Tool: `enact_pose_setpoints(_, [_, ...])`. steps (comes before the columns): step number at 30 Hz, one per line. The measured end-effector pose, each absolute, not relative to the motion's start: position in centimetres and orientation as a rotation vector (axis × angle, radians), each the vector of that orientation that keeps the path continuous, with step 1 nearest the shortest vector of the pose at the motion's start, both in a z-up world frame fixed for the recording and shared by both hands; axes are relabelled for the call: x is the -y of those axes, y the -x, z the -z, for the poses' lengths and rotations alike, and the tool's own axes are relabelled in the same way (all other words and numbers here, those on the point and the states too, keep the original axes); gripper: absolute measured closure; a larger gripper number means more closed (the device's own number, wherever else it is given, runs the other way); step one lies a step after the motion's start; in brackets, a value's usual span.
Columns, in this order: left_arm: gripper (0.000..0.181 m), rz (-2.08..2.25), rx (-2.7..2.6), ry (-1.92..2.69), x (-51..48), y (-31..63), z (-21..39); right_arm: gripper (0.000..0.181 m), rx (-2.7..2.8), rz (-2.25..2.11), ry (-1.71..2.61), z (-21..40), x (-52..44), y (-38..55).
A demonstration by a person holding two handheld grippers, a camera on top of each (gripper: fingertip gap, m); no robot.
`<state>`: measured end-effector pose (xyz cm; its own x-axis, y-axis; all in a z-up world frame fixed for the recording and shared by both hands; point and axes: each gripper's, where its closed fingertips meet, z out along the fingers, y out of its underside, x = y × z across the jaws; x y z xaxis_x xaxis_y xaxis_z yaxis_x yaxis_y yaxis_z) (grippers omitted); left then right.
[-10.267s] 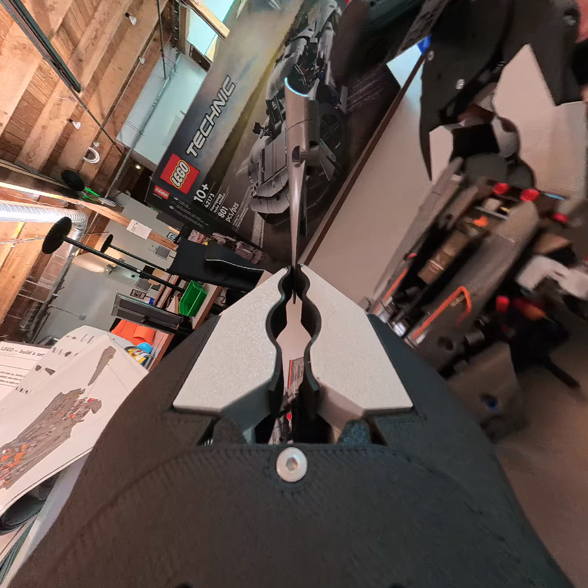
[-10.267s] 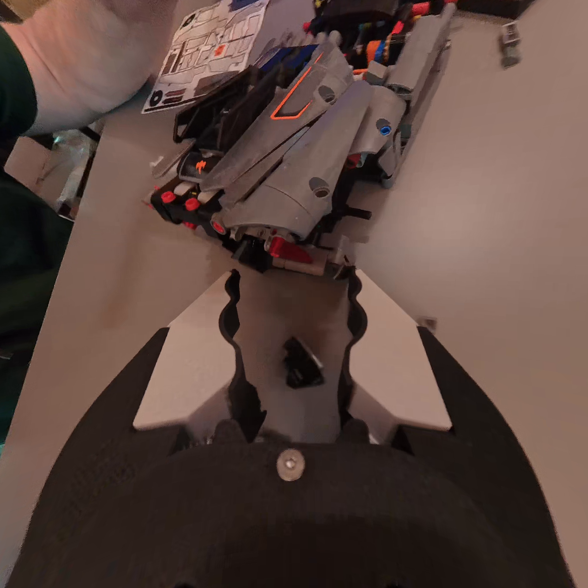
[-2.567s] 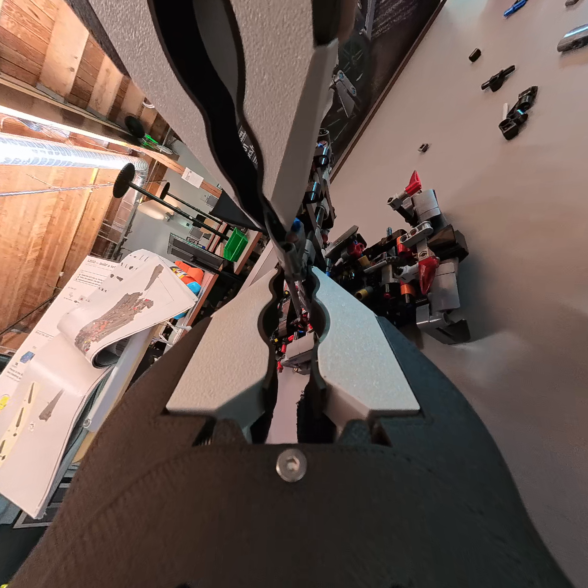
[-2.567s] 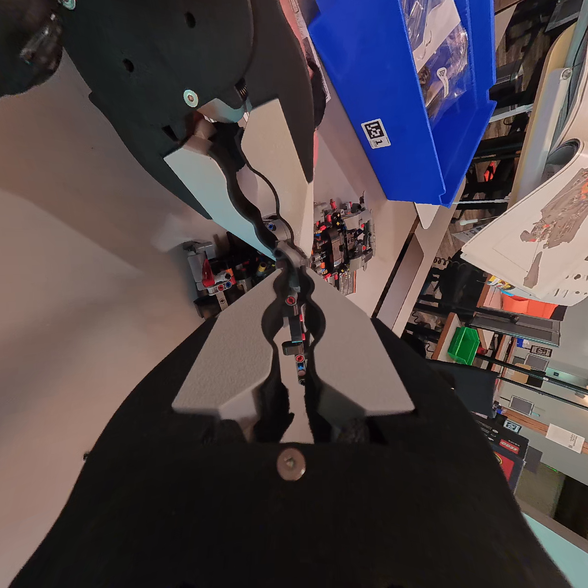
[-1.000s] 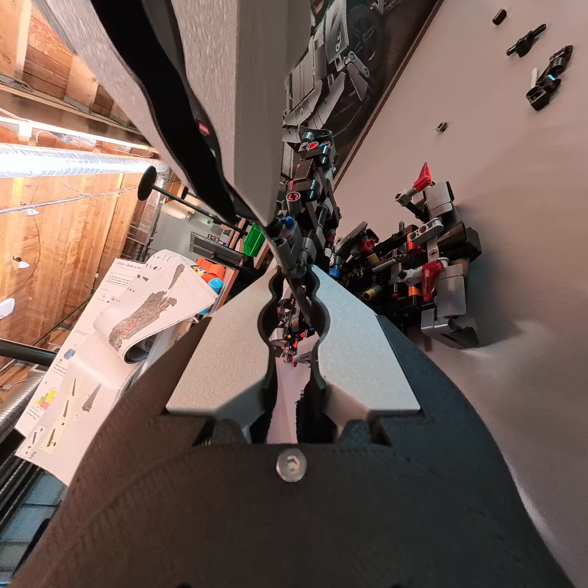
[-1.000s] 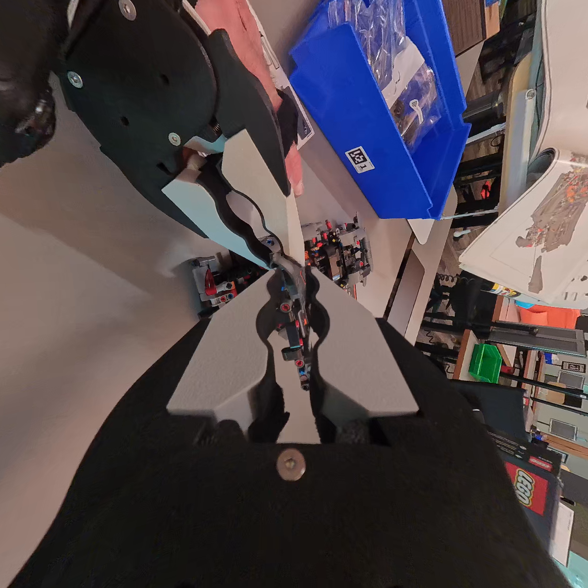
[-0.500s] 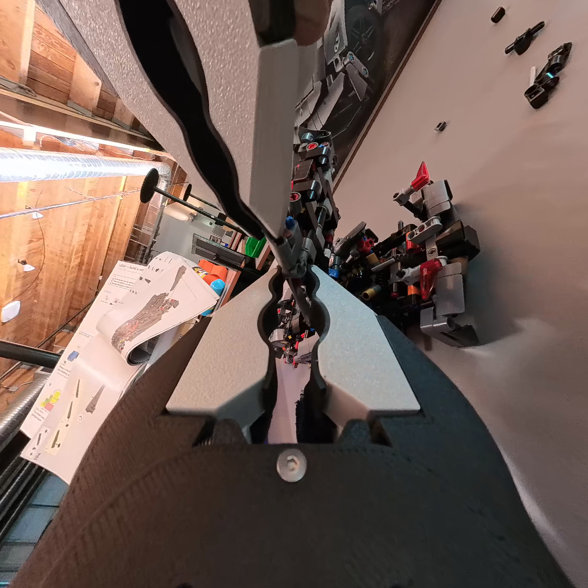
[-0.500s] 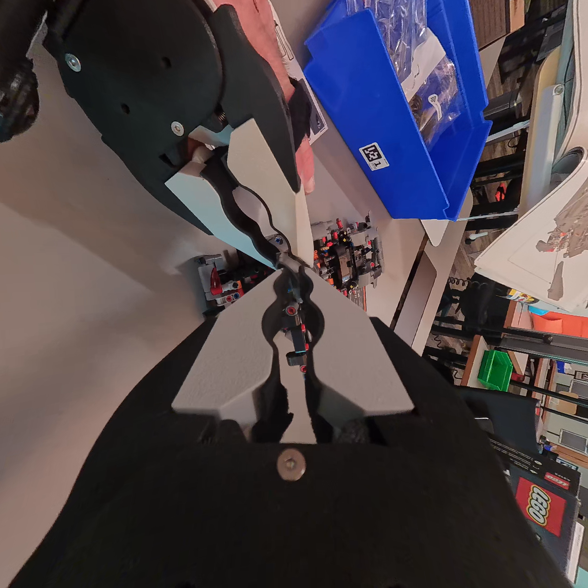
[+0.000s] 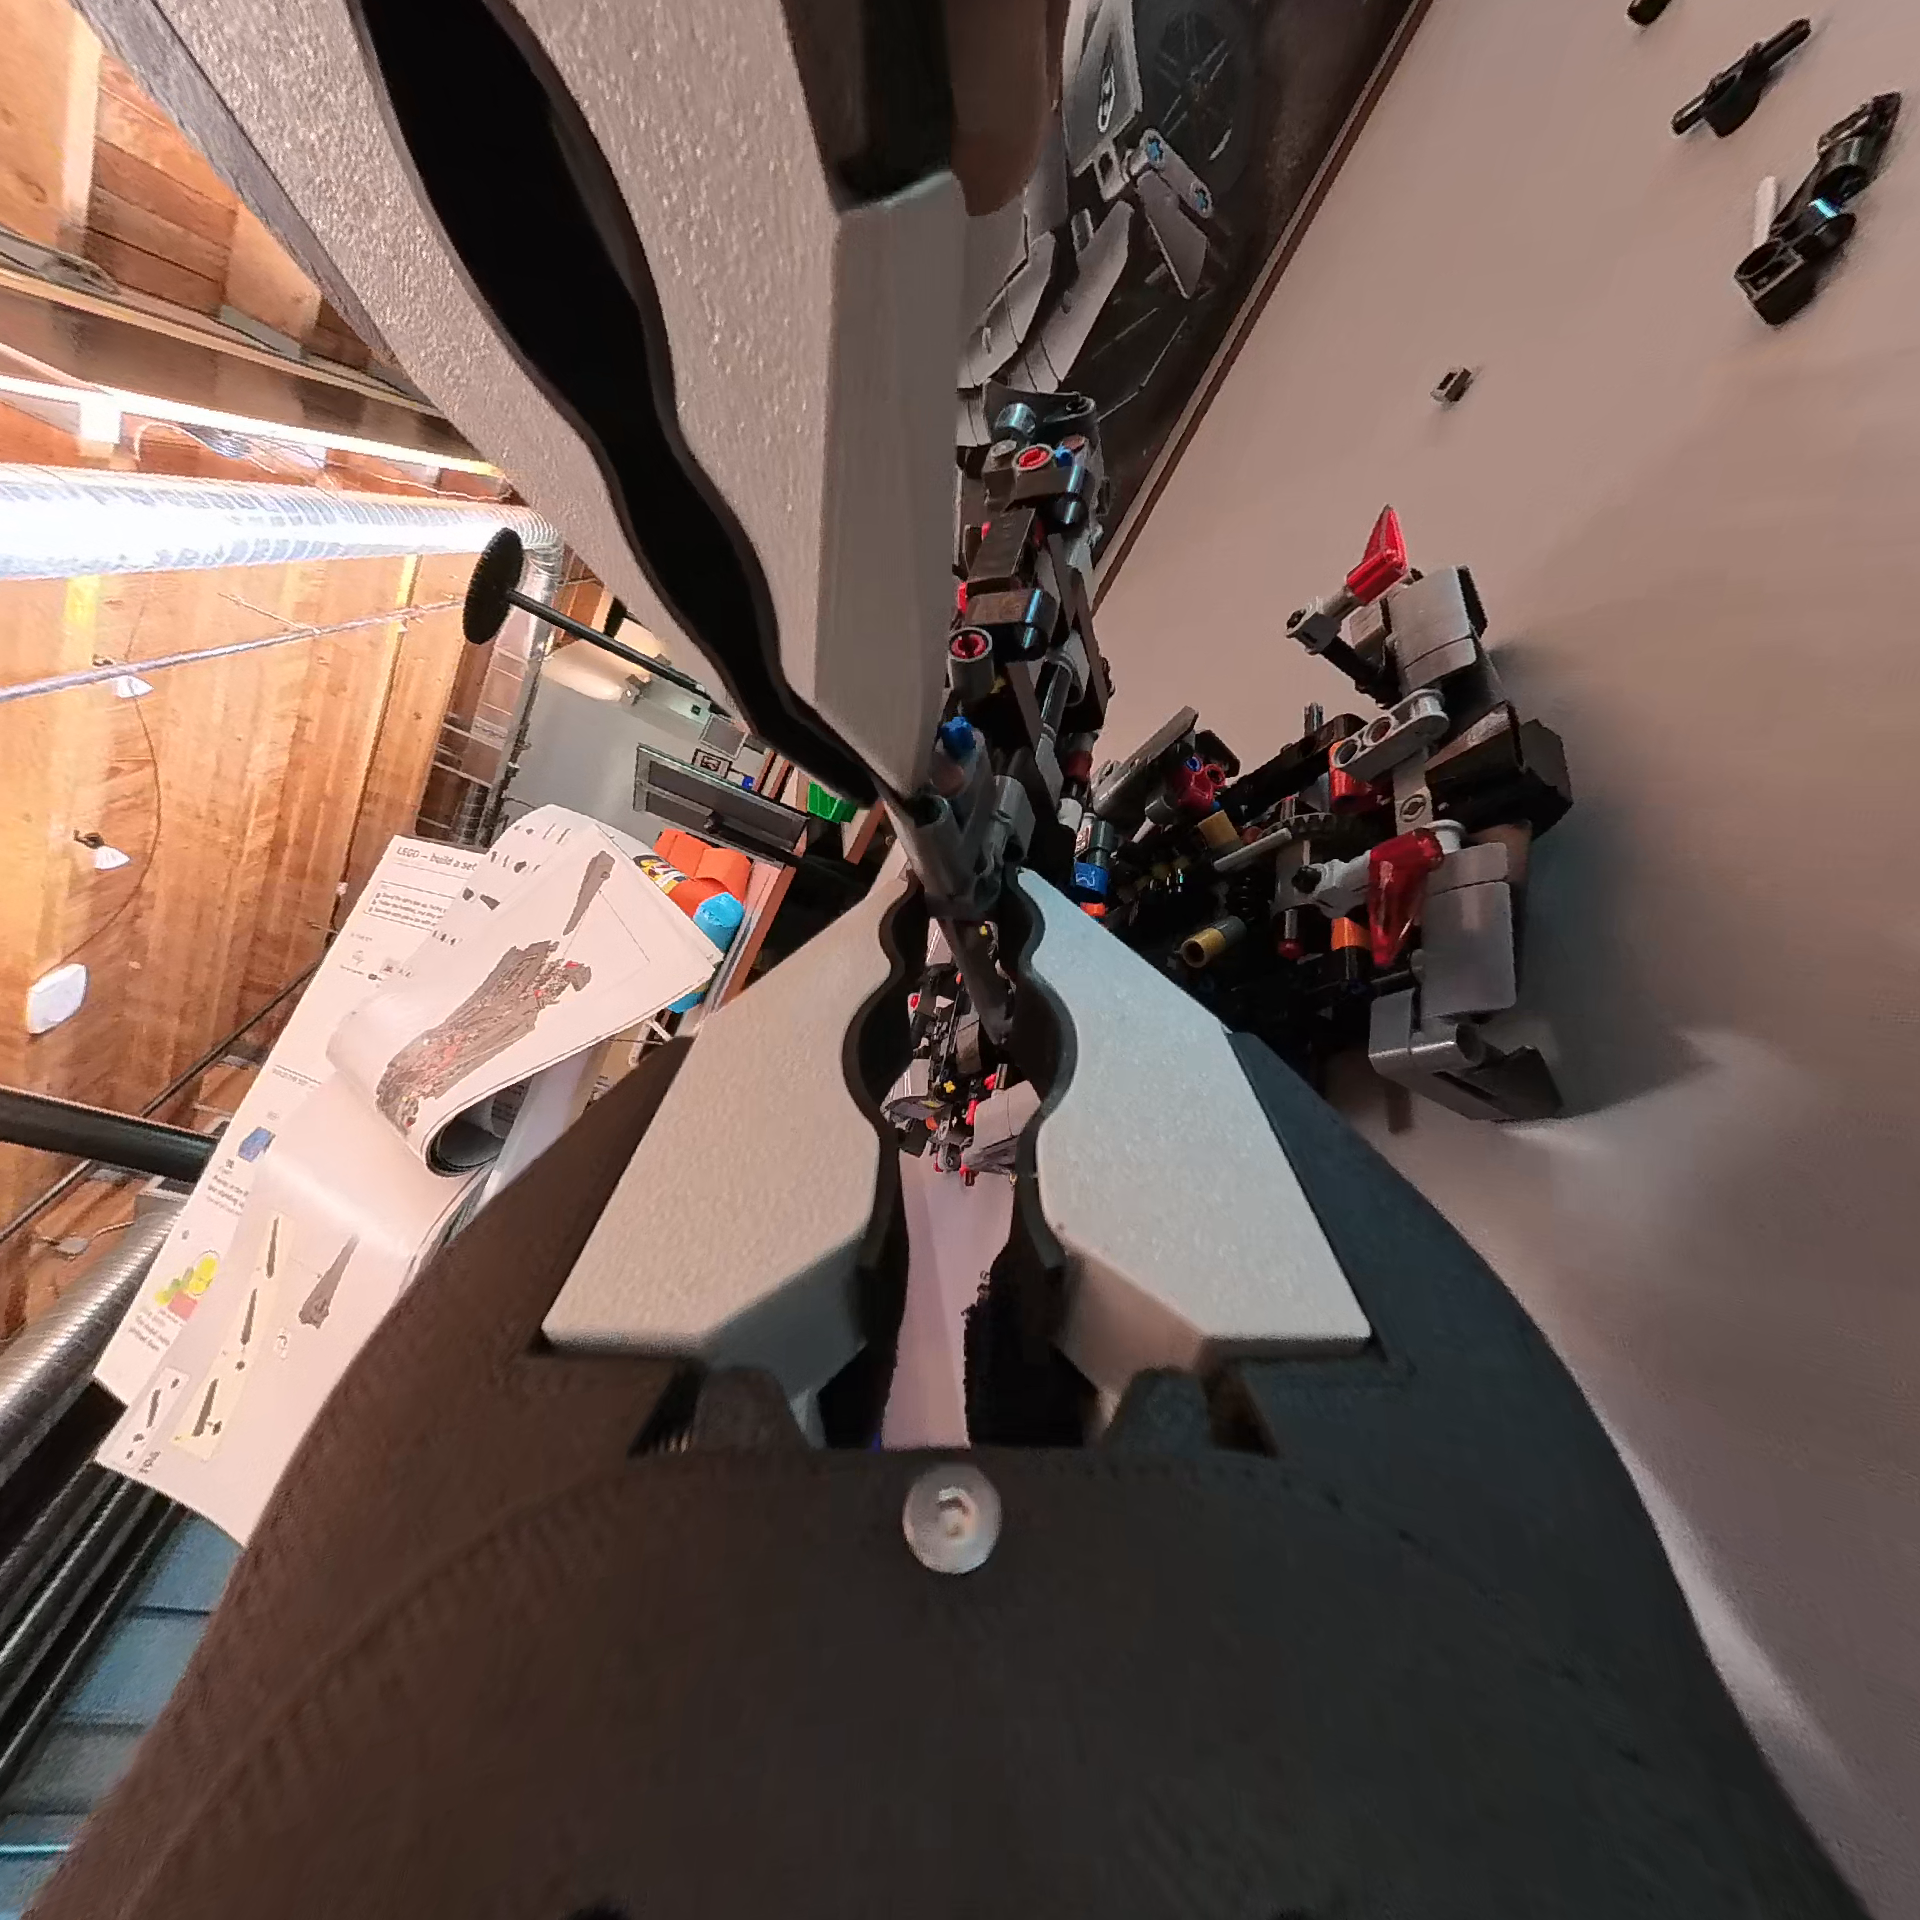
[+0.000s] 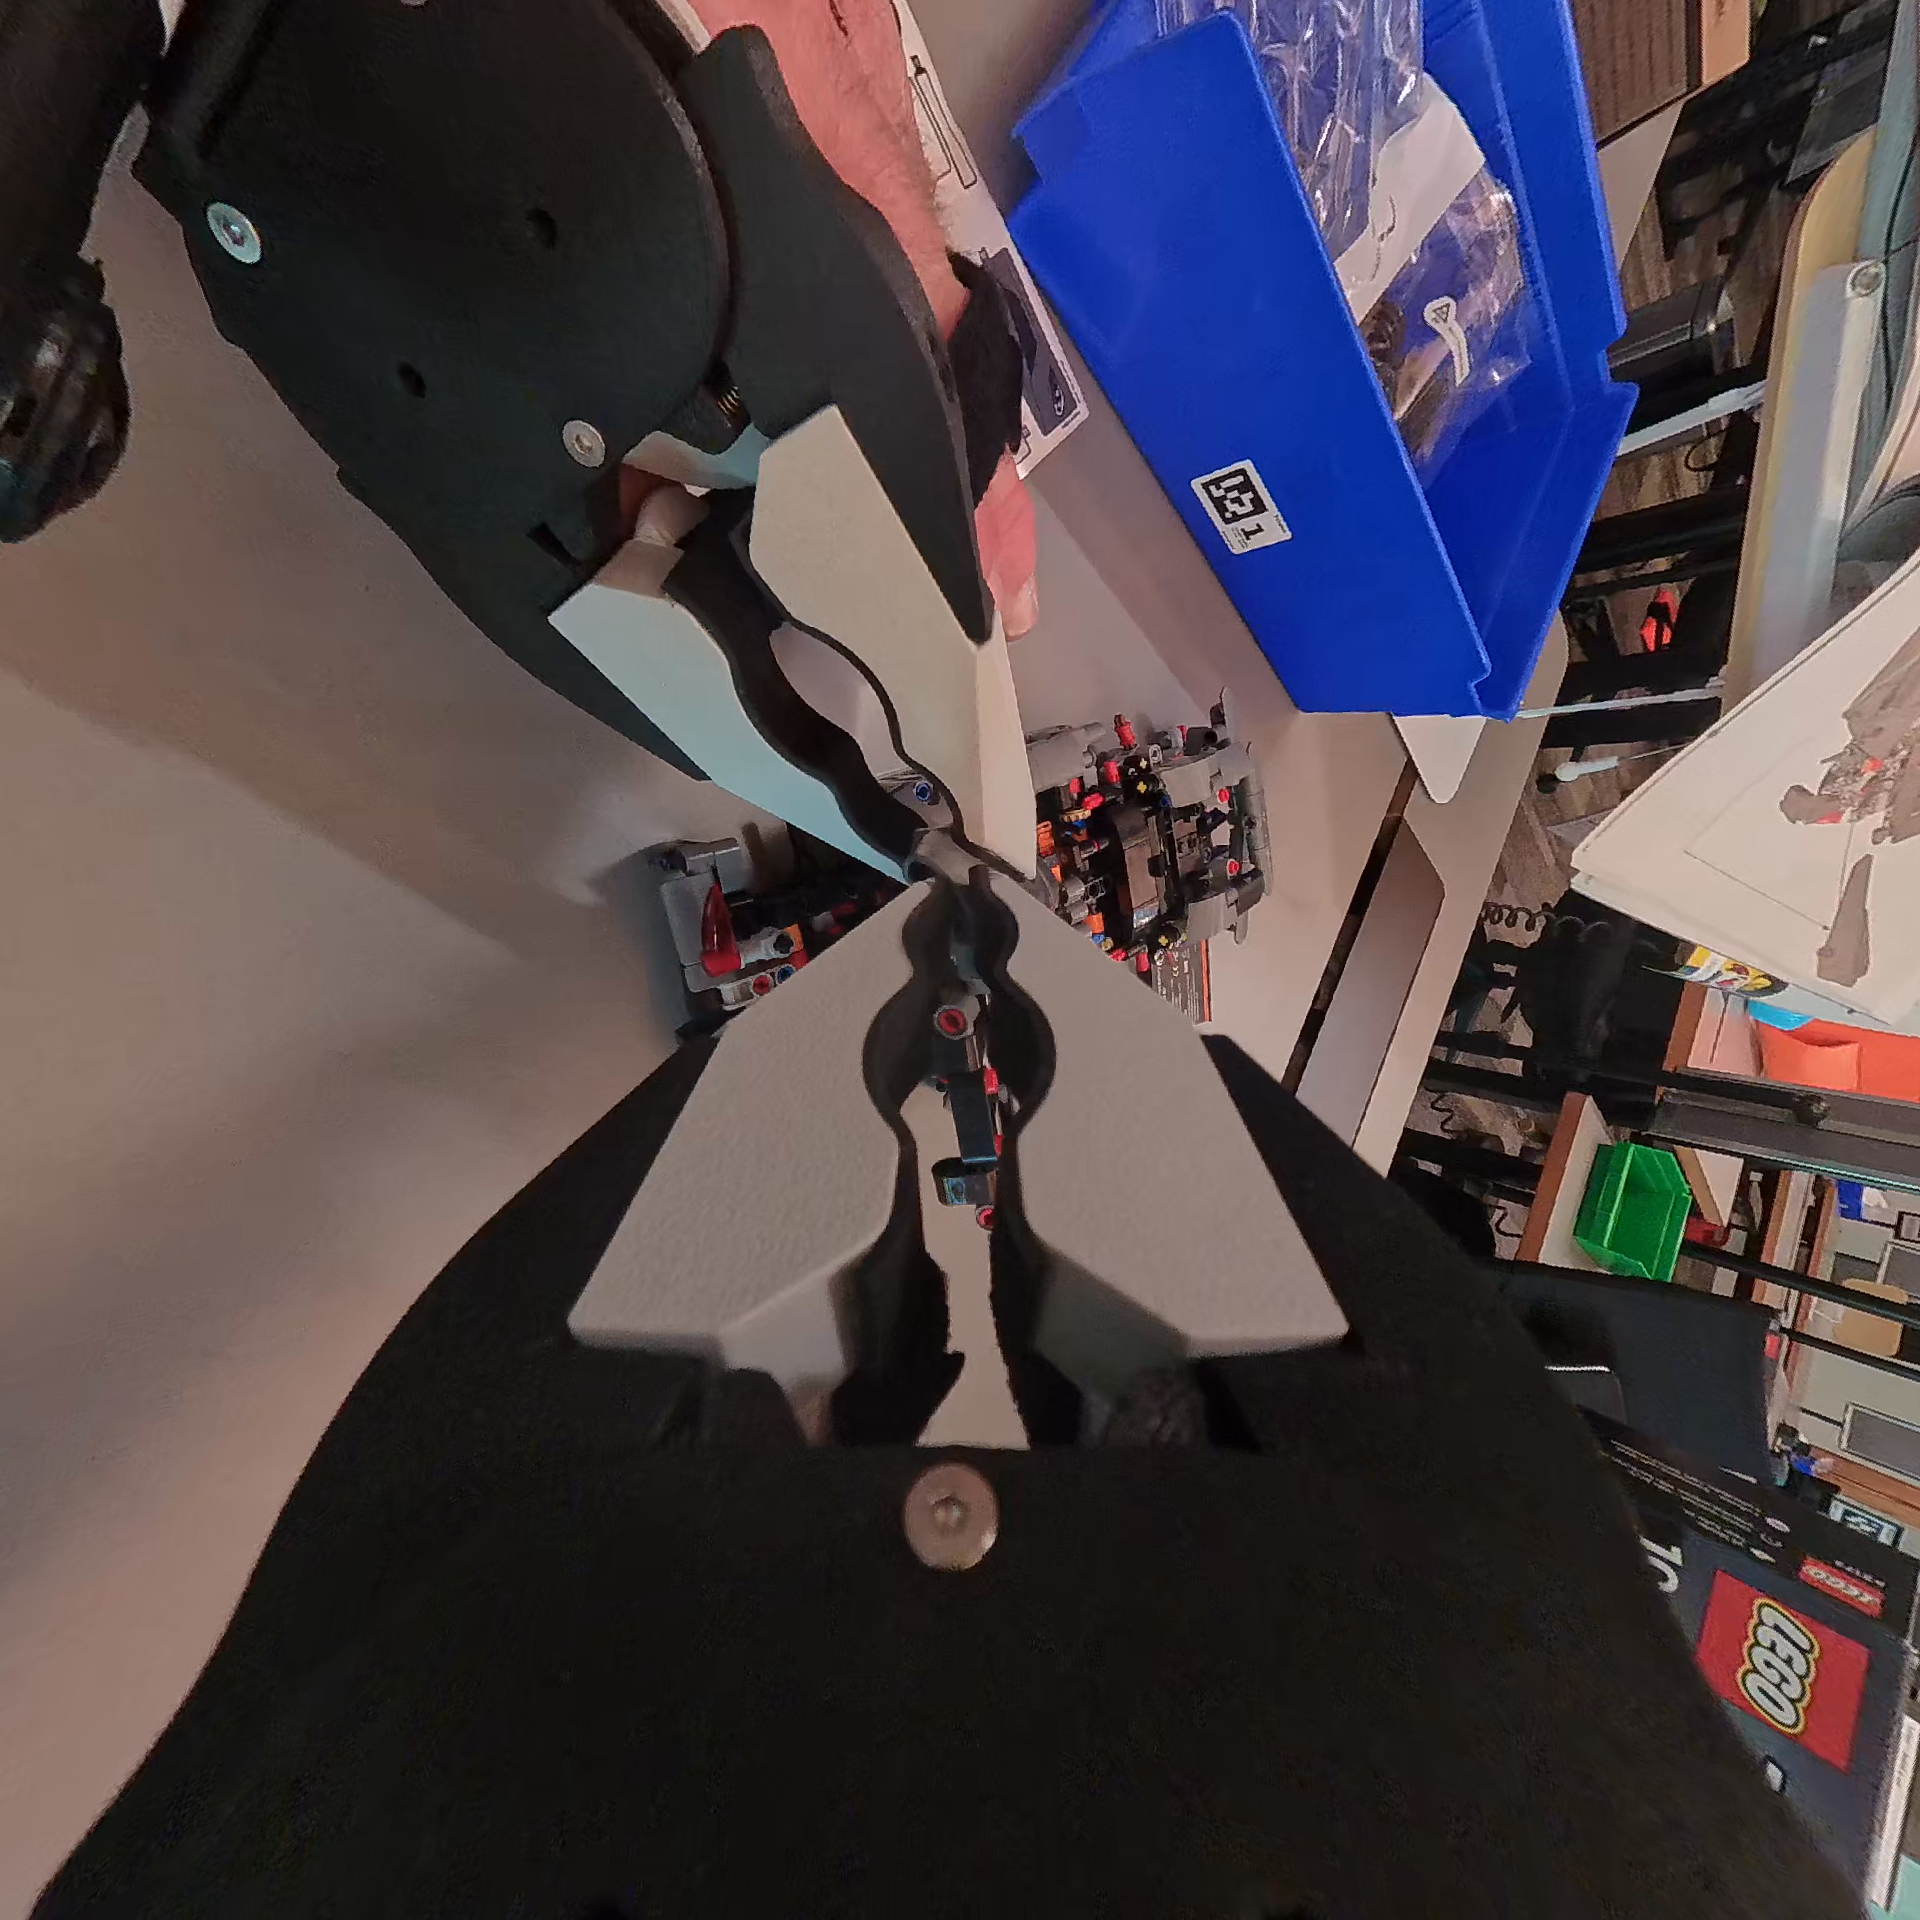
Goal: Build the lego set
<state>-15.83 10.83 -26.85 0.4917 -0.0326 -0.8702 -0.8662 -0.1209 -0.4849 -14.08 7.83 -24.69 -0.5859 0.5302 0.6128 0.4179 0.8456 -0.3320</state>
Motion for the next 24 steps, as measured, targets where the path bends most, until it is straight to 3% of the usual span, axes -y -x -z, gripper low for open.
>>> enact_pose_setpoints(24, [0.169, -0.826, -0.788, 1.554, -11.52, 15.97, 26.60, 0.178, 2.238, -0.245, 0.747, 24.23, -8.48, 14.45])
